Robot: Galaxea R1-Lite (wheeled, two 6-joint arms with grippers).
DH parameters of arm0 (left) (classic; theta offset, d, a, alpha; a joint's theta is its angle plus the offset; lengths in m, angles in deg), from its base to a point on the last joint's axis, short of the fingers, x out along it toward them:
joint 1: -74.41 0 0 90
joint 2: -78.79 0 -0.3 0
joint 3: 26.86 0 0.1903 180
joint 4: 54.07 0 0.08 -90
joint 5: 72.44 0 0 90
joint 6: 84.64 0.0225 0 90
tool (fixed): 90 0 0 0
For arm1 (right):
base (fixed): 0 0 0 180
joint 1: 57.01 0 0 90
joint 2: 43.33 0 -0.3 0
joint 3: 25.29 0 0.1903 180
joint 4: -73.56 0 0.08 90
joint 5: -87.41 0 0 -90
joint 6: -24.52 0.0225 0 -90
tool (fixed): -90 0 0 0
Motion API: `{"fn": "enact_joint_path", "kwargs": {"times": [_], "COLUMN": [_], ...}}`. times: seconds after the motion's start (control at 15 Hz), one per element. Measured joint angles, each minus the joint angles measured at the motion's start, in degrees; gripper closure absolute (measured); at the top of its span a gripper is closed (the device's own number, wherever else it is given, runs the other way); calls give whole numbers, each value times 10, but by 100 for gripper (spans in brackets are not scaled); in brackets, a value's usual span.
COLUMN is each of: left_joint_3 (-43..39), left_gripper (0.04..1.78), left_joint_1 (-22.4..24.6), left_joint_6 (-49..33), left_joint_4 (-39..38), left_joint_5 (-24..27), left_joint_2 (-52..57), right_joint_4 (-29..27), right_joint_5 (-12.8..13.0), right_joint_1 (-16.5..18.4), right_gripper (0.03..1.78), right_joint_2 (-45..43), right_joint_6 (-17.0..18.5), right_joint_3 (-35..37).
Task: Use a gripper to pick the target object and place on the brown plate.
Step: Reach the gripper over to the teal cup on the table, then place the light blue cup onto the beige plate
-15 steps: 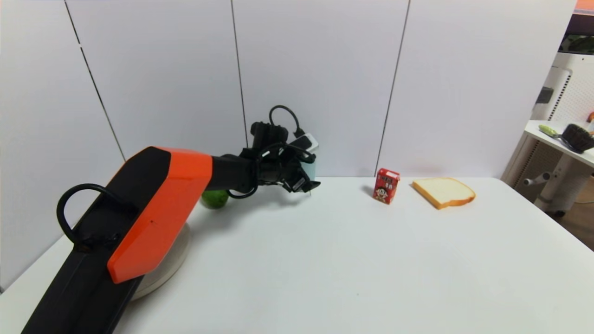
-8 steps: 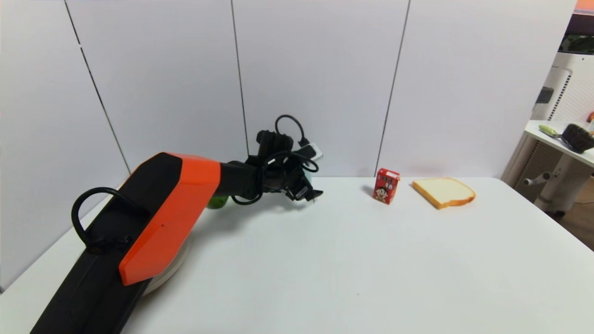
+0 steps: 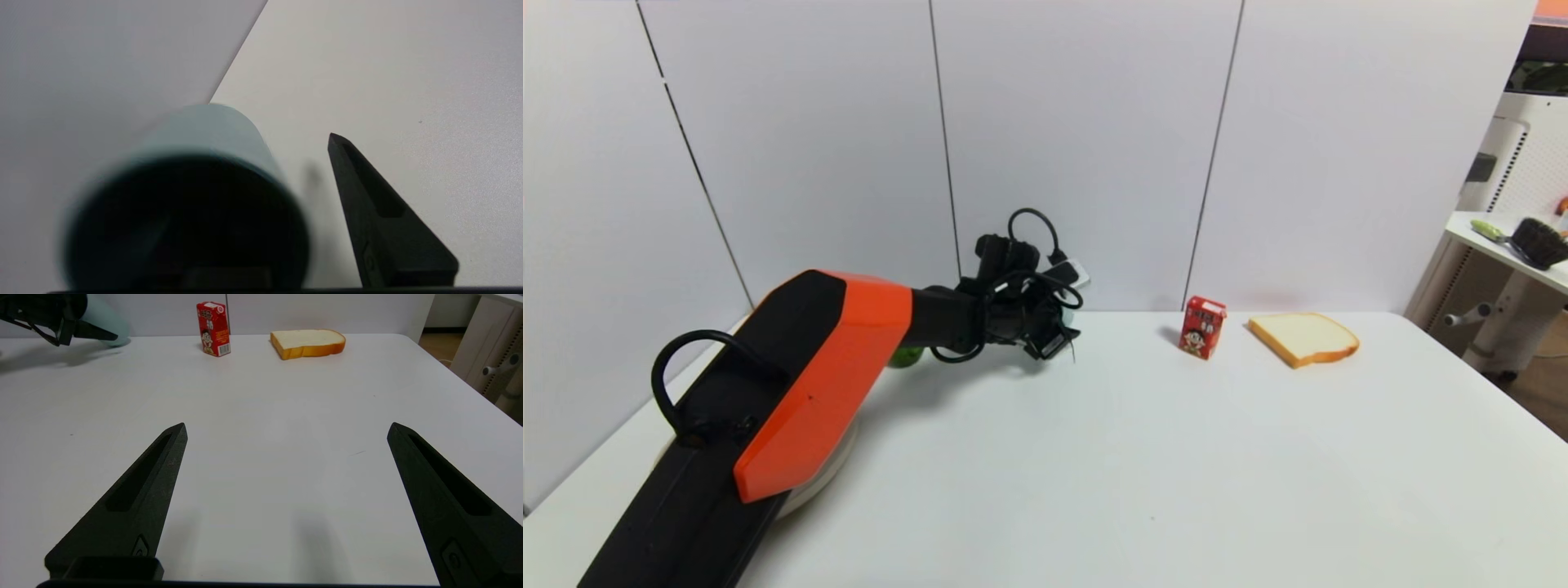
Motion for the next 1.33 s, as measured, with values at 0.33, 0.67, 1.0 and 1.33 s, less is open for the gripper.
{"fn": "enact_joint_path", "kwargs": {"times": [0.33, 0.67, 1.0, 1.33], "left_joint_3": [-2, -11, -156, -315], "left_gripper": [171, 171, 171, 171], "left_joint_1": [4, 6, 15, 71], "left_joint_6": [4, 0, -1, -1], "left_joint_4": [1, 3, 34, 140], "left_joint_5": [0, -1, -6, -37], "left_joint_2": [5, 39, 203, 433], "right_joint_4": [0, 0, 0, 0], "right_joint_5": [0, 0, 0, 0], "right_joint_1": [0, 0, 0, 0], "right_gripper": [12, 12, 12, 12], "right_joint_2": [0, 0, 0, 0], "right_joint_6": [0, 0, 0, 1], "right_joint_3": [0, 0, 0, 0]}}
